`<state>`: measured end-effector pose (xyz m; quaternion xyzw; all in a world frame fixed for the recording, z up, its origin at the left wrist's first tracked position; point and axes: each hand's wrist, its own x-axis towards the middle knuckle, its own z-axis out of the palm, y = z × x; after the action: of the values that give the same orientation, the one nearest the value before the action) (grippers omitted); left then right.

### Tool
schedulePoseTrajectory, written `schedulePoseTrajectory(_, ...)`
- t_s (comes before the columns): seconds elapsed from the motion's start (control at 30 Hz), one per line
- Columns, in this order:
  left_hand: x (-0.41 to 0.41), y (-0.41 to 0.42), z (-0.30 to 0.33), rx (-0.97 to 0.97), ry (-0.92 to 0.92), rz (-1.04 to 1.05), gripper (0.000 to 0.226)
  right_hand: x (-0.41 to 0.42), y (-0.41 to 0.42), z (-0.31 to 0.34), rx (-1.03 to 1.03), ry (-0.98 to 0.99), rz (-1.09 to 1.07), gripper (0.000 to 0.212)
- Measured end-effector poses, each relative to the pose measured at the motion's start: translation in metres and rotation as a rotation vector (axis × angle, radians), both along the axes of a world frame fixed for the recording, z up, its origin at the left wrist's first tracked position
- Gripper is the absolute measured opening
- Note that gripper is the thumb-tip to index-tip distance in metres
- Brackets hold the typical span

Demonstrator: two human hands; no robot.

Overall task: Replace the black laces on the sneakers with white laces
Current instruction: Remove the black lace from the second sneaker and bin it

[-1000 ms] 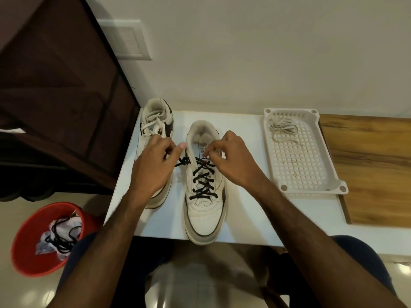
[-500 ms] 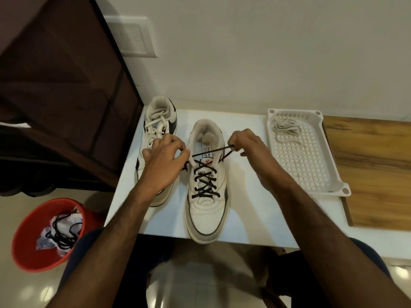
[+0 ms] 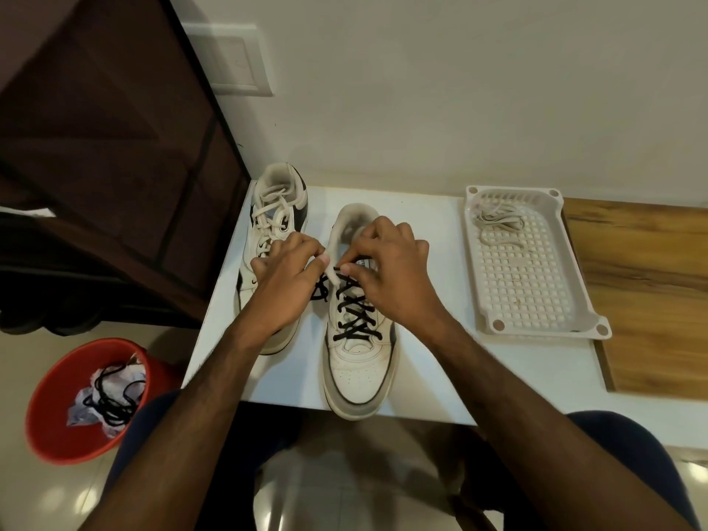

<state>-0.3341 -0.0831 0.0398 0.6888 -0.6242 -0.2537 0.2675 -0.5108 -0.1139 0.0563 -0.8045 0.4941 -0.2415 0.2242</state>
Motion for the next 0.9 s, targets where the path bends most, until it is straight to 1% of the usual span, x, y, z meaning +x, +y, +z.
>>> schedulePoseTrajectory(0.03,0.000,0.000,0.000,0.000,-0.006,-0.002,0.021,-0.005,-0.004,0.002,0.048,-0.064,-0.004,0.003)
schedulePoseTrajectory(0.07,0.000,-0.001,0.000,-0.001,-0.013,-0.004,0.020,-0.010,-0.008,0.005,0.100,-0.150,-0.024,0.009)
schedulePoseTrajectory(0.1,0.000,-0.001,0.000,-0.002,-0.018,-0.006,0.021,-0.019,-0.012,0.009,0.177,-0.300,-0.056,0.014)
schedulePoseTrajectory(0.13,0.000,-0.001,-0.001,-0.003,-0.019,-0.008,0.023,-0.029,-0.017,0.014,0.274,-0.525,-0.093,0.015)
schedulePoseTrajectory(0.2,0.000,0.001,-0.001,0.001,-0.006,-0.008,0.027,-0.053,-0.024,0.024,0.535,-1.111,-0.095,0.016)
schedulePoseTrajectory(0.23,0.000,0.000,-0.002,0.006,0.002,-0.008,0.028,-0.063,-0.027,0.028,0.626,-1.330,-0.050,0.017)
schedulePoseTrajectory(0.27,-0.001,0.001,-0.001,0.010,0.005,-0.004,0.029,-0.071,-0.028,0.032,0.667,-1.404,-0.033,0.016)
schedulePoseTrajectory(0.3,-0.002,0.002,-0.001,0.012,-0.004,0.000,0.031,-0.073,-0.027,0.036,0.683,-1.382,-0.030,0.016)
schedulePoseTrajectory(0.37,-0.005,0.003,0.000,0.006,-0.046,0.005,0.036,-0.071,-0.026,0.041,0.701,-1.158,-0.041,0.014)
schedulePoseTrajectory(0.4,-0.006,0.003,0.000,0.001,-0.073,0.008,0.035,-0.070,-0.024,0.042,0.682,-0.963,-0.024,0.012)
schedulePoseTrajectory(0.5,-0.006,0.005,0.000,-0.083,-0.094,0.046,0.019,-0.074,-0.020,0.037,0.510,-0.153,0.062,0.015)
schedulePoseTrajectory(0.53,-0.006,0.005,0.001,-0.132,-0.090,0.053,0.016,-0.076,-0.019,0.035,0.505,0.036,0.075,0.016)
schedulePoseTrajectory(0.57,-0.007,0.004,0.004,-0.189,-0.106,0.044,0.019,-0.077,-0.018,0.033,0.540,0.138,0.091,0.017)
schedulePoseTrajectory(0.63,-0.010,0.003,0.008,-0.273,-0.181,-0.019,0.019,-0.078,-0.016,0.028,0.584,0.259,0.093,0.020)
schedulePoseTrajectory(0.67,-0.012,0.003,0.010,-0.293,-0.220,-0.055,0.017,-0.077,-0.017,0.026,0.541,0.333,0.065,0.024)
schedulePoseTrajectory(0.7,-0.014,0.004,0.009,-0.297,-0.255,-0.091,0.015,-0.077,-0.018,0.023,0.458,0.402,0.013,0.028)
schedulePoseTrajectory(0.73,-0.016,0.004,0.007,-0.289,-0.285,-0.125,0.013,-0.075,-0.019,0.022,0.334,0.464,-0.059,0.029)
schedulePoseTrajectory(0.77,-0.017,0.005,0.005,-0.277,-0.308,-0.154,0.012,-0.074,-0.018,0.020,0.199,0.481,-0.130,0.028)
schedulePoseTrajectory(0.8,-0.019,0.006,0.002,-0.265,-0.316,-0.176,0.011,-0.071,-0.018,0.019,0.088,0.414,-0.183,0.026)
schedulePoseTrajectory(0.83,-0.020,0.006,0.001,-0.252,-0.314,-0.192,0.012,-0.068,-0.018,0.019,0.036,0.268,-0.200,0.024)
schedulePoseTrajectory(0.9,-0.021,0.005,0.001,-0.233,-0.284,-0.205,0.017,-0.060,-0.016,0.023,0.092,-0.080,-0.104,0.025)
